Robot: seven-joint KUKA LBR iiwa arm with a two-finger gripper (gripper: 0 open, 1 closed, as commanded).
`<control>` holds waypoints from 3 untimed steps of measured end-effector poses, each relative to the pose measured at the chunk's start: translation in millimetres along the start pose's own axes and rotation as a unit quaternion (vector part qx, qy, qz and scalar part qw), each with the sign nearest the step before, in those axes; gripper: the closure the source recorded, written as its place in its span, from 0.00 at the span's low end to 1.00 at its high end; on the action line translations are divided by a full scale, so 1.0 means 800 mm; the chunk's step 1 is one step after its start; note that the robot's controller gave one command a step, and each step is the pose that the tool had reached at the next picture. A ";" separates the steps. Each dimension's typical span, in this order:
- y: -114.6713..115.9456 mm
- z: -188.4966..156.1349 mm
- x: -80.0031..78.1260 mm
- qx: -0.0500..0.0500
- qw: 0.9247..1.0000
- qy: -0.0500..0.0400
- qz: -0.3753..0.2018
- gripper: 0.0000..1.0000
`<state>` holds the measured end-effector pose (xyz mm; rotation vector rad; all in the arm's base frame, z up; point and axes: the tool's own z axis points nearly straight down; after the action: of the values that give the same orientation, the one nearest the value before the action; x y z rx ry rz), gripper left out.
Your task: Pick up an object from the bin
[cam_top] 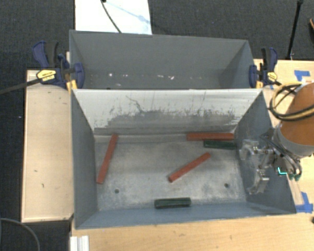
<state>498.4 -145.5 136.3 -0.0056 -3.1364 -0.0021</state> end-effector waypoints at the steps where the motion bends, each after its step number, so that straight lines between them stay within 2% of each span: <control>1: 0.134 0.085 -0.107 -0.001 0.999 -0.005 -0.050 0.00; 2: 0.180 0.043 -0.111 0.000 0.990 -0.007 -0.140 0.00; 3: 0.163 0.042 -0.077 0.001 0.982 -0.003 -0.189 0.00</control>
Offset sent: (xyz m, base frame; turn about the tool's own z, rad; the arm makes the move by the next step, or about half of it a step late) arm 0.0827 0.1004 -0.0663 -0.0918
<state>560.2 -15.0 102.5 0.5882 -3.0868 -0.0004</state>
